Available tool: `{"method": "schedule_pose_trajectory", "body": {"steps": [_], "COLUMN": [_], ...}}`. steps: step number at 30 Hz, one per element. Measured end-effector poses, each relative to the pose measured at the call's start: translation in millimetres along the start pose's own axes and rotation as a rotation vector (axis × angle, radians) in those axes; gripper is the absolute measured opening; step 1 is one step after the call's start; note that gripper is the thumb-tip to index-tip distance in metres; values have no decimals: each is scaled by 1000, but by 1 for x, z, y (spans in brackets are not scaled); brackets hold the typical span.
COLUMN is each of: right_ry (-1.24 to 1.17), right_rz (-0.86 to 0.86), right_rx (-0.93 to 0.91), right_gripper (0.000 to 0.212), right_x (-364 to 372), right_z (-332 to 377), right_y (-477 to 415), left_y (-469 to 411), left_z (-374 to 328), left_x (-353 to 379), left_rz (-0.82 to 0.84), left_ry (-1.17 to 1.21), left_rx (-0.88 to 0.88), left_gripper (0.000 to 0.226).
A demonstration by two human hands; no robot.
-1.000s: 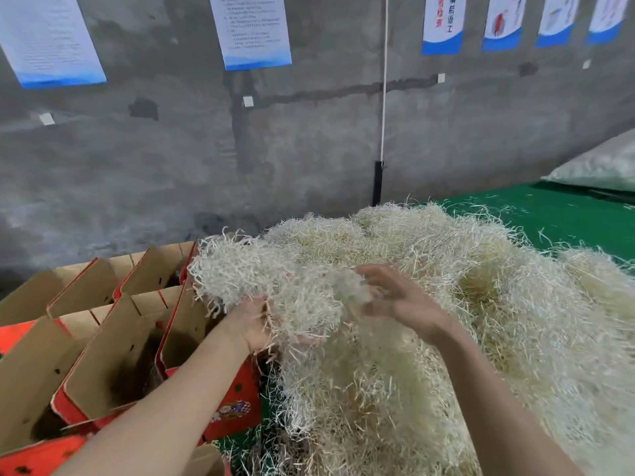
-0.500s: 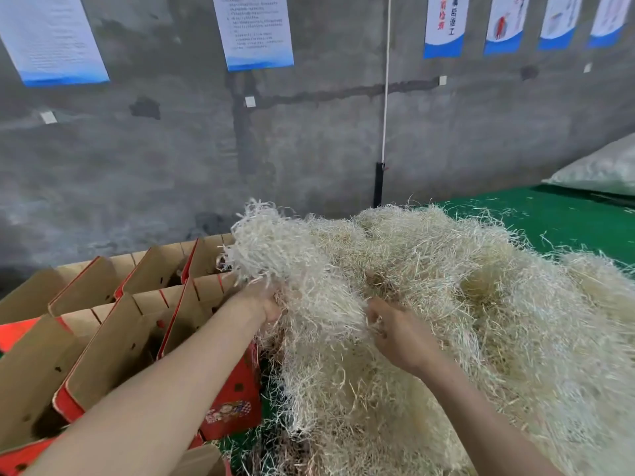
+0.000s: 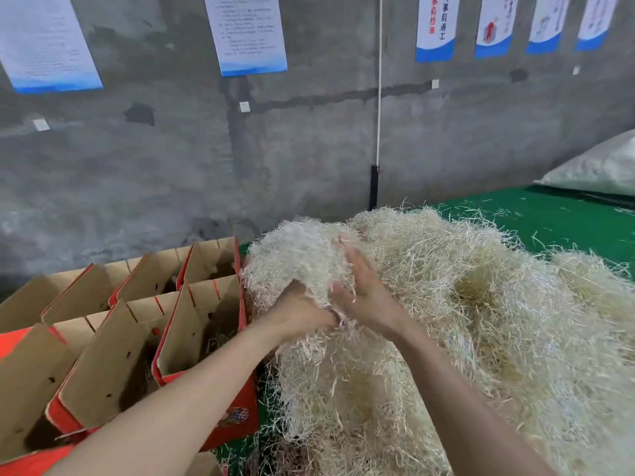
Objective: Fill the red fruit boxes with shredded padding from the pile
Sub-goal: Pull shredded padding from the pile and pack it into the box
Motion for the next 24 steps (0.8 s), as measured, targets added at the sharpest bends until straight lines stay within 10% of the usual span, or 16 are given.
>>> {"method": "schedule_pose_trajectory", "body": {"steps": [3, 8, 13, 16, 21, 24], "right_ry": [-413, -952, -873, -918, -747, -780], "right_rz": [-62, -281, -111, 190, -361, 106], "right_rx": [251, 690, 555, 448, 536, 573], "right_gripper": [43, 60, 39, 47, 30, 46], "right_x": [-5, -20, -7, -2, -47, -12], "right_z": [-21, -39, -11, 11, -23, -24], "right_y": [-4, -6, -5, -2, 2, 10], "left_y": [-1, 6, 15, 9, -3, -2], "left_z": [-4, 21, 23, 18, 23, 22], "left_x": [-12, -39, 9, 20, -13, -17], "left_rz": [69, -467, -44, -174, -266, -241], "left_ry": [277, 948, 885, 898, 1034, 1167], "left_rx": [137, 195, 2, -217, -183, -123], "left_gripper": [62, 75, 132, 57, 11, 15]}}
Point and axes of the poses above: each hand's wrist, its own y-axis away from the middle knuckle, its own x-axis out of the palm, z = x × y, the point moved 4 cm from there along -y, towards the middle knuckle, and after that the axes turned 11 degrees about x, right-handed, at the moved point
